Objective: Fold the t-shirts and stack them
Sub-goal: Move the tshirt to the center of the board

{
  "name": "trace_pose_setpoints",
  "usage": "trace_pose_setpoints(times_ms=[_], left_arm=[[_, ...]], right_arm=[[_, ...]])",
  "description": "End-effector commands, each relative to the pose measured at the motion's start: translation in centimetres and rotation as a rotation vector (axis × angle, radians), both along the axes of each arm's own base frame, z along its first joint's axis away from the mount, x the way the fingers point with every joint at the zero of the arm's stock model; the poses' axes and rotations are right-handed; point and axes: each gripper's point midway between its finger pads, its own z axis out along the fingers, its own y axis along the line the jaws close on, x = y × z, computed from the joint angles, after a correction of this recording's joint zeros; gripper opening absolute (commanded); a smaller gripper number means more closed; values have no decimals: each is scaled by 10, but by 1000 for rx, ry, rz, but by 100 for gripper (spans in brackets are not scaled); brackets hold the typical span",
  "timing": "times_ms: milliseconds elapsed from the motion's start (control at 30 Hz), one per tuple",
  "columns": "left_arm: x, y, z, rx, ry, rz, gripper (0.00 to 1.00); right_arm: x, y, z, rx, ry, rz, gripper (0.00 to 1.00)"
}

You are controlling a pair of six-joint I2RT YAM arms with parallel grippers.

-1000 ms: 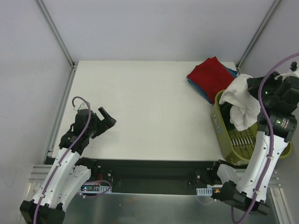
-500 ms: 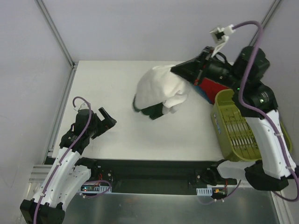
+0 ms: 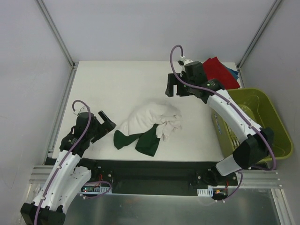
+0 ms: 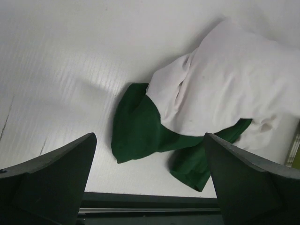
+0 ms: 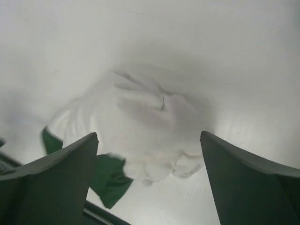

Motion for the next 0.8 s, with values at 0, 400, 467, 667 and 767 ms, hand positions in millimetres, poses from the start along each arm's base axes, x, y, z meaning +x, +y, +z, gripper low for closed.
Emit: trace_pose_setpoints(times_ms=[0, 400, 467, 667, 767], left_arm=[[-3, 6, -12, 21, 61, 42, 99], [-17, -24, -49, -104, 237, -36, 98], [-17, -39, -51, -177, 233, -95, 95], [-18, -55, -79, -263, 291, -114, 92], [-11, -61, -82, -279, 291, -125, 90]], right_arm=[[11, -61, -41, -199, 55, -193, 97], [-87, -46, -119, -52, 142, -123, 97], [-103, -40, -136, -13, 162, -121, 97], [-117, 0, -160, 33, 176, -71, 98], [-117, 9, -181, -21, 231, -74, 96]])
